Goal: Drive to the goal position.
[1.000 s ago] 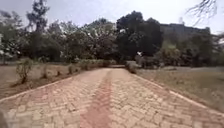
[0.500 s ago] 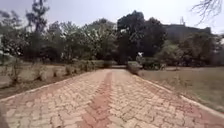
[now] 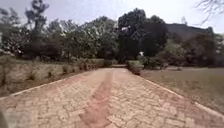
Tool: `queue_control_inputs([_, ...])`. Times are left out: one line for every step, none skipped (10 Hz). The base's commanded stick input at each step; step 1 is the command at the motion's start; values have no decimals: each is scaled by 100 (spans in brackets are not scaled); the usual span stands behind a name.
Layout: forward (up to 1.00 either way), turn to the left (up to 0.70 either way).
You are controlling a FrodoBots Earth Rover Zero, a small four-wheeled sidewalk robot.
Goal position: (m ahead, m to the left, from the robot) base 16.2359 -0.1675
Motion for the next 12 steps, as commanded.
queue_control_inputs([70, 0])
queue_control_inputs([70, 0])
queue_control_inputs([70, 0])
queue_control_inputs([70, 0])
queue_control_inputs([70, 0])
queue_control_inputs([70, 0])
queue_control_inputs([70, 0])
queue_control_inputs([70, 0])
queue_control_inputs([70, 0])
queue_control_inputs([70, 0])
queue_control_inputs([70, 0])
queue_control_inputs([70, 0])
